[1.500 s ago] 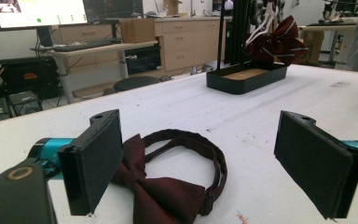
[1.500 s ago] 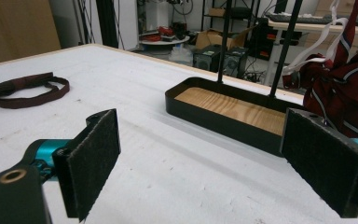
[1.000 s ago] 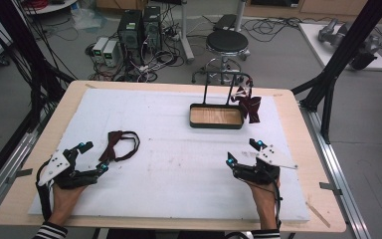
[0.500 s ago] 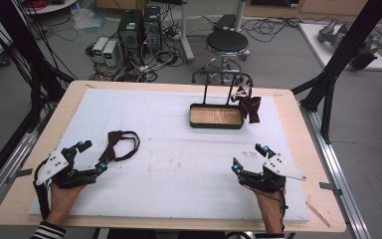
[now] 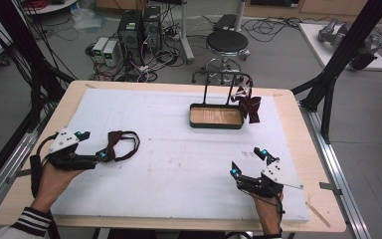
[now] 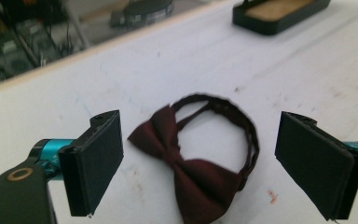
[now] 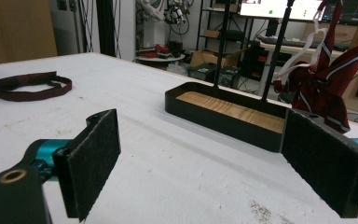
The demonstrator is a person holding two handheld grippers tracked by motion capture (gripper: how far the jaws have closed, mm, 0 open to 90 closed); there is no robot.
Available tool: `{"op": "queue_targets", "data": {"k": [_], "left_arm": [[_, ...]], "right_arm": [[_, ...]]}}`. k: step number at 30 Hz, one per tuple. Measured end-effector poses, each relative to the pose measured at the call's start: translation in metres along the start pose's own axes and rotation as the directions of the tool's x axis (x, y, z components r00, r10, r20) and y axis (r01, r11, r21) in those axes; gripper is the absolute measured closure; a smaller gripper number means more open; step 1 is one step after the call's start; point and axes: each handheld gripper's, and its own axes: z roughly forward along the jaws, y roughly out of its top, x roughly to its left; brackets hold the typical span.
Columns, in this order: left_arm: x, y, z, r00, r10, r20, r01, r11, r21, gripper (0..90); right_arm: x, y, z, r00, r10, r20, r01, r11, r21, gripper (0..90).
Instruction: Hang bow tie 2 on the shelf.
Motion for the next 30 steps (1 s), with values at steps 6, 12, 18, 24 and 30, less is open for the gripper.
{"op": "queue_targets", "data": {"k": [6,12,18,24,30], "left_arm": [[0.011,0.011,0.013,0.9999,-0.013,-0.010,0.015,0.9887,0.149,16.2],[0.018,0.024,0.024,0.9992,-0.040,0.006,0.037,0.9585,0.283,15.8],[0.022,0.030,0.039,0.9927,-0.117,0.029,0.095,0.9087,0.407,16.5],[0.024,0.026,0.056,0.9868,-0.161,0.020,0.131,0.8670,0.481,22.7],[0.027,0.022,0.069,0.9774,-0.211,0.003,0.178,0.8295,0.529,26.9]], "right_arm": [[0.001,-0.001,0.001,0.9999,-0.012,0.003,0.012,1.000,-0.011,11.2],[0.002,-0.004,0.001,1.0000,0.004,0.002,-0.004,1.000,-0.021,11.2],[0.003,-0.011,0.002,1.0000,0.006,0.004,-0.006,1.000,-0.017,11.2],[0.002,-0.013,0.002,0.9998,0.020,0.003,-0.020,1.000,-0.022,11.2],[0.001,-0.014,0.002,0.9996,0.025,0.012,-0.024,0.999,-0.026,11.2]]}}
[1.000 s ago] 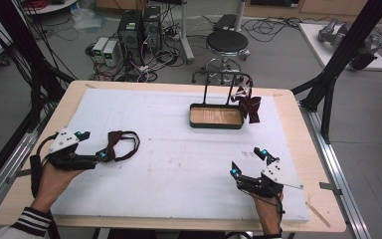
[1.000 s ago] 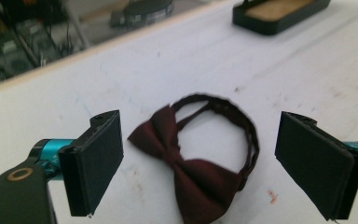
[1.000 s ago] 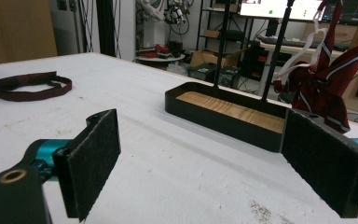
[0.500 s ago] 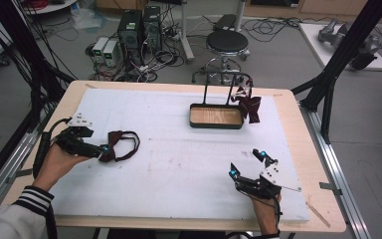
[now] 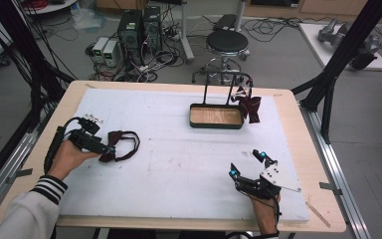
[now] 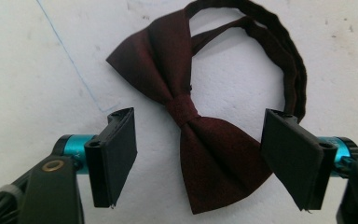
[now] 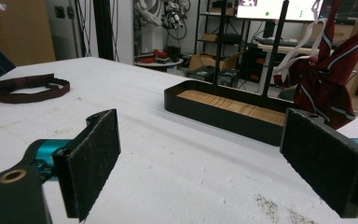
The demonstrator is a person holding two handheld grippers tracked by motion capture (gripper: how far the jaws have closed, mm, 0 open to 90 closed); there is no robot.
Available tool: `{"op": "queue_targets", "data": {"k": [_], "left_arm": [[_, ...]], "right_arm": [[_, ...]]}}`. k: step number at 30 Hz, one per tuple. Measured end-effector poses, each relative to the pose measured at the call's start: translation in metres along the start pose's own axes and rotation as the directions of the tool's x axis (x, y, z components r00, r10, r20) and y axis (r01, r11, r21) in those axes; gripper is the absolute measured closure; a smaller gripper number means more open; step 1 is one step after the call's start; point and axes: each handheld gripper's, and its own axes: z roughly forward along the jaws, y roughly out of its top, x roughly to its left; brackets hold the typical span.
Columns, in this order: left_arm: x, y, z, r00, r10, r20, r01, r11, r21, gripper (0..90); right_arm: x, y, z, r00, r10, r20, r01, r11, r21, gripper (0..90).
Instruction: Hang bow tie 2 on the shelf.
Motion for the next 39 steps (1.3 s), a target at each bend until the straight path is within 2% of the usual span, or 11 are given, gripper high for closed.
{"op": "queue_targets", "data": {"k": [7,13,19,24,25,30,34,39], "left_arm": [[0.001,0.004,0.008,0.9986,-0.052,-0.011,0.053,0.9981,0.033,27.8],[-0.002,0.008,0.010,0.9982,-0.060,-0.009,0.060,0.9965,0.057,32.2],[-0.007,0.013,0.011,0.9971,-0.076,0.005,0.076,0.9964,0.038,31.9],[-0.007,0.015,0.016,0.9966,-0.082,-0.009,0.082,0.9944,0.067,34.2],[-0.006,0.015,0.018,0.9965,-0.083,-0.008,0.084,0.9930,0.083,36.3],[-0.007,0.015,0.020,0.9956,-0.093,-0.006,0.093,0.9902,0.104,43.7],[-0.007,0.014,0.021,0.9969,-0.079,-0.001,0.078,0.9904,0.114,48.9],[-0.006,0.013,0.022,0.9985,-0.053,-0.015,0.054,0.9908,0.124,61.1]], "right_arm": [[0.001,0.000,-0.001,0.9999,0.009,-0.005,-0.009,1.000,-0.001,11.2],[-0.001,-0.002,0.000,1.0000,0.002,-0.003,-0.002,1.000,-0.003,11.3],[0.000,-0.002,0.000,1.0000,0.006,-0.002,-0.006,1.000,0.003,11.2],[0.001,-0.002,0.000,1.0000,-0.004,-0.006,0.004,1.000,0.002,11.2],[0.001,-0.002,0.000,1.0000,0.001,-0.006,-0.001,1.000,0.001,11.2],[0.002,-0.002,0.000,1.0000,0.002,-0.006,-0.002,1.000,0.004,11.2],[0.002,-0.002,0.000,1.0000,-0.003,-0.008,0.003,1.000,0.001,11.2],[0.003,-0.004,0.001,0.9999,-0.001,-0.012,0.001,1.000,0.004,11.2]]}}
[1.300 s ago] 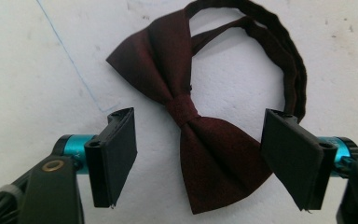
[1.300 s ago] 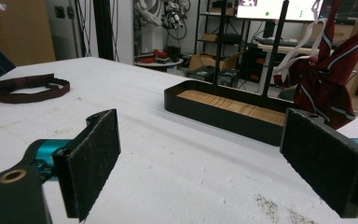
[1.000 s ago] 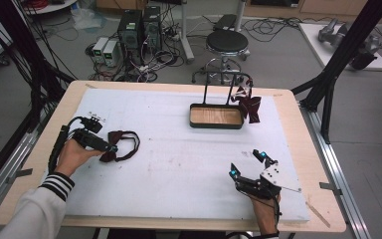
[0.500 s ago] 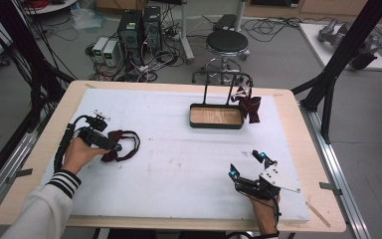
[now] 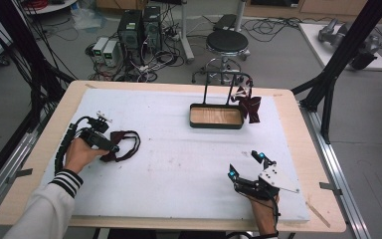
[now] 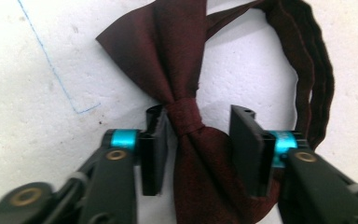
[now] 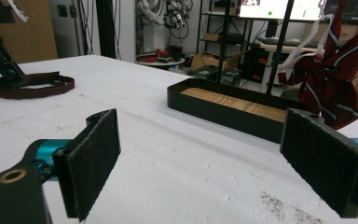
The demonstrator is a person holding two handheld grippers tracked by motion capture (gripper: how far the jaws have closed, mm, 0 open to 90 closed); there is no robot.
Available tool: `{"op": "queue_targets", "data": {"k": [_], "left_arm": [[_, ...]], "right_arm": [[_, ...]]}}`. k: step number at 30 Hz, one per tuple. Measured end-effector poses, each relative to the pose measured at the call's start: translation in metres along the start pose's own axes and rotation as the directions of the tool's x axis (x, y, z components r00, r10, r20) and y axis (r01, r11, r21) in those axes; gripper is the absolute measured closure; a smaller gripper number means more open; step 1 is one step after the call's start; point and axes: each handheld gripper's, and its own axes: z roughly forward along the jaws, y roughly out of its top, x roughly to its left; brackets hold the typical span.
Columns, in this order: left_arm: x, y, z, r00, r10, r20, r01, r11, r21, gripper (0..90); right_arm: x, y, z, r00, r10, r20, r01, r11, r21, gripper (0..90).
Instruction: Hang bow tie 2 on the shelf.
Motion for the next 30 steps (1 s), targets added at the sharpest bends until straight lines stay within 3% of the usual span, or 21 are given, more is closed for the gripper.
{"op": "queue_targets", "data": {"k": [7,9,12,13,14,16,19,27,29,30], "left_arm": [[0.000,-0.004,-0.001,0.9999,0.010,0.009,-0.010,0.9991,-0.041,71.2],[-0.001,-0.005,-0.003,0.9994,0.035,-0.005,-0.035,0.9967,-0.074,72.0],[-0.004,-0.006,-0.010,0.9978,0.064,-0.015,-0.066,0.9863,-0.151,72.8],[-0.004,-0.006,-0.017,0.9970,0.077,-0.006,-0.077,0.9724,-0.220,73.0],[-0.004,-0.006,-0.017,0.9970,0.077,-0.006,-0.077,0.9724,-0.220,73.1],[-0.005,-0.007,-0.021,0.9958,0.089,0.023,-0.080,0.9616,-0.262,73.4],[-0.006,-0.007,-0.026,0.9935,0.109,0.032,-0.094,0.9439,-0.317,73.9],[-0.016,0.000,-0.043,0.9859,0.167,0.004,-0.150,0.8962,-0.417,74.3],[-0.021,0.004,-0.048,0.9827,0.185,-0.005,-0.168,0.8822,-0.440,74.3],[-0.026,0.008,-0.054,0.9800,0.199,-0.010,-0.181,0.8709,-0.457,74.3]], "right_arm": [[0.000,-0.001,0.001,1.0000,-0.001,0.000,0.001,1.000,0.000,11.2],[0.000,-0.002,0.001,1.0000,0.001,0.001,-0.001,1.000,0.002,11.2],[0.000,-0.002,0.001,1.0000,0.007,-0.002,-0.007,1.000,0.004,11.2],[-0.001,-0.003,0.001,1.0000,0.002,0.000,-0.002,1.000,0.004,11.2],[-0.001,-0.003,0.001,1.0000,0.004,-0.001,-0.004,1.000,0.006,11.2],[0.000,-0.004,0.002,1.0000,0.009,-0.002,-0.009,1.000,0.008,11.2],[0.000,-0.004,0.002,0.9999,0.013,-0.003,-0.013,1.000,0.008,11.2],[-0.001,-0.005,0.002,0.9999,0.014,-0.002,-0.014,1.000,0.001,11.2],[-0.001,-0.005,0.002,0.9999,0.014,-0.003,-0.014,1.000,0.002,11.2],[-0.001,-0.005,0.002,0.9999,0.014,-0.002,-0.014,1.000,0.002,11.2]]}}
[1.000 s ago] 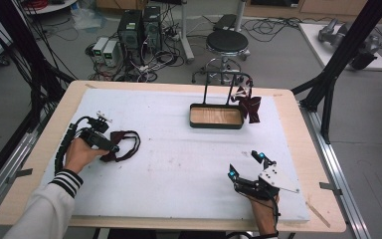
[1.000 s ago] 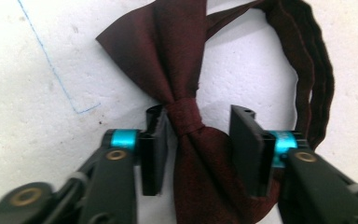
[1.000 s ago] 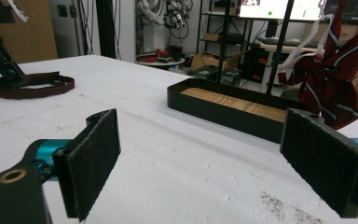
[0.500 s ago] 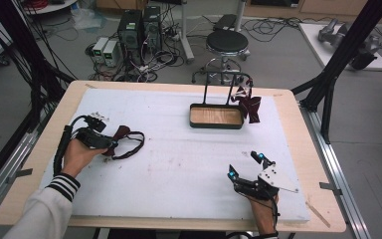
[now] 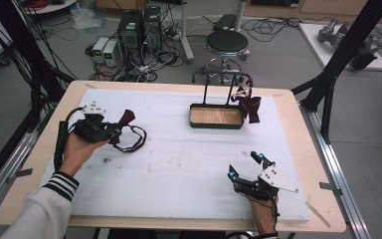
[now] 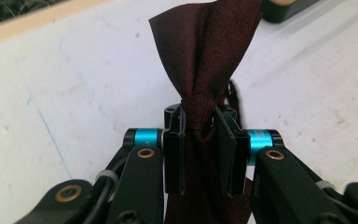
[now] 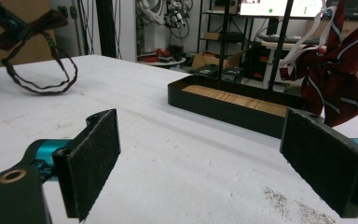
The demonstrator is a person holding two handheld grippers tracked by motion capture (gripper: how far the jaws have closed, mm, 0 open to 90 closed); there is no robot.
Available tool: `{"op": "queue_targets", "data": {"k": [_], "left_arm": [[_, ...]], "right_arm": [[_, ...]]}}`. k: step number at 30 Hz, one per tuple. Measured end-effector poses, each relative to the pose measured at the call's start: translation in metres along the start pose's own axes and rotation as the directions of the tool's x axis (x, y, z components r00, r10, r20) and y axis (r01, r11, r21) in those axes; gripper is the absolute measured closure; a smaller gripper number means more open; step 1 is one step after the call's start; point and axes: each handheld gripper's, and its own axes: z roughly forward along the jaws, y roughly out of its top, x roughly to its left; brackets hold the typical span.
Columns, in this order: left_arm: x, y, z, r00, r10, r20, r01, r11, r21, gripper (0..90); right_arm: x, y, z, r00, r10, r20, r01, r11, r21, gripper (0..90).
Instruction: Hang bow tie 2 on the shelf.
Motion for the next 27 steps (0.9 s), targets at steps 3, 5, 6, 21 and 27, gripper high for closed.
{"op": "queue_targets", "data": {"k": [3,5,6,21,27], "left_arm": [[-0.006,0.010,-0.003,0.9996,0.027,0.007,-0.027,0.9995,-0.019,74.4],[-0.008,0.013,-0.003,0.9994,0.032,0.008,-0.032,0.9990,-0.030,74.4],[-0.010,0.016,-0.004,0.9991,0.040,0.010,-0.040,0.9985,-0.037,74.4],[-0.027,0.038,-0.003,0.9934,0.112,0.027,-0.109,0.9895,-0.095,74.4],[-0.030,0.044,0.000,0.9910,0.126,0.046,-0.119,0.9851,-0.124,74.5]], "right_arm": [[0.000,0.000,0.000,1.0000,0.002,0.000,-0.002,1.000,-0.002,11.2],[0.000,0.000,0.000,1.0000,0.003,-0.001,-0.003,1.000,-0.002,11.2],[0.000,0.000,0.000,1.0000,0.003,-0.001,-0.003,1.000,-0.003,11.2],[0.000,-0.001,-0.001,1.0000,0.002,-0.007,-0.002,1.000,-0.014,11.2],[-0.001,-0.002,-0.002,0.9999,0.010,-0.005,-0.010,1.000,-0.026,11.2]]}}
